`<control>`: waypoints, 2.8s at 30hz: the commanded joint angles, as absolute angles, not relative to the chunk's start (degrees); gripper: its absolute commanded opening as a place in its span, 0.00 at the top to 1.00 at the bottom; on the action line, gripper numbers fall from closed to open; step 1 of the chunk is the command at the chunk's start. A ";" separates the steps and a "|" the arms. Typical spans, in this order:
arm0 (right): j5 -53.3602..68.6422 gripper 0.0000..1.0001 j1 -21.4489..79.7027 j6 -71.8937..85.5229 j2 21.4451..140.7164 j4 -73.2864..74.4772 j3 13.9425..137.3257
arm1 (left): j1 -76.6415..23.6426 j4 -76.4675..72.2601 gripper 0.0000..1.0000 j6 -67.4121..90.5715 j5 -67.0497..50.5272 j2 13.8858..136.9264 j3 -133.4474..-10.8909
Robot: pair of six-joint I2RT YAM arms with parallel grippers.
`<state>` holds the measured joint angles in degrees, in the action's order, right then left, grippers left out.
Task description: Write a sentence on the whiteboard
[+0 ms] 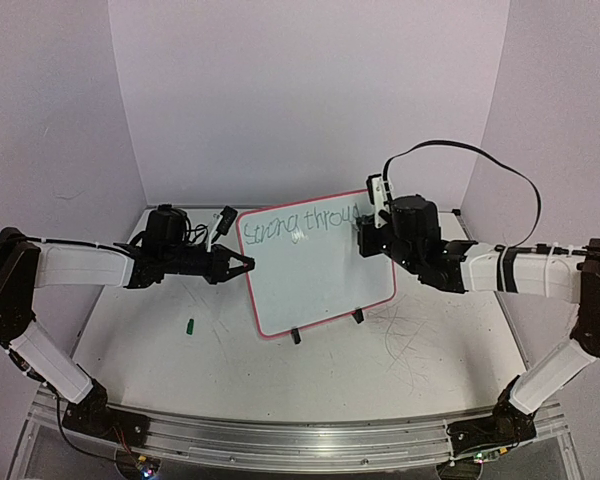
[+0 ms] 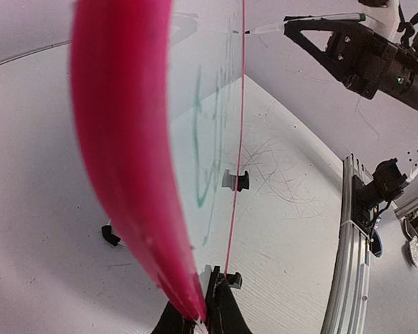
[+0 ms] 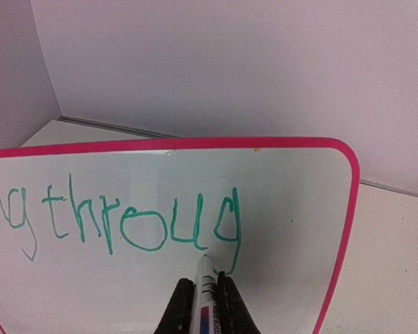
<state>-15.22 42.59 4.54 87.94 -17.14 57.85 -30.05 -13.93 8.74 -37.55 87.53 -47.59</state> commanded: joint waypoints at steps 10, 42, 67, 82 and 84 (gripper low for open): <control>-13.09 1.00 39.20 1.38 86.71 -20.96 62.35 | -29.71 -11.96 1.00 2.64 -28.91 88.20 -48.94; -15.30 1.00 38.80 2.83 87.80 -18.86 60.15 | -29.88 -11.43 1.00 2.36 -28.91 88.71 -49.35; -15.80 1.00 38.80 4.49 89.12 -20.71 61.43 | -30.23 -10.41 1.00 2.00 -28.50 88.54 -49.57; -19.11 1.00 38.77 4.13 90.10 -21.49 62.93 | -30.50 -9.43 1.00 1.63 -27.99 88.84 -49.83; -19.77 1.00 38.78 4.13 89.86 -21.53 62.78 | -30.50 -9.41 1.00 1.58 -27.89 88.90 -49.94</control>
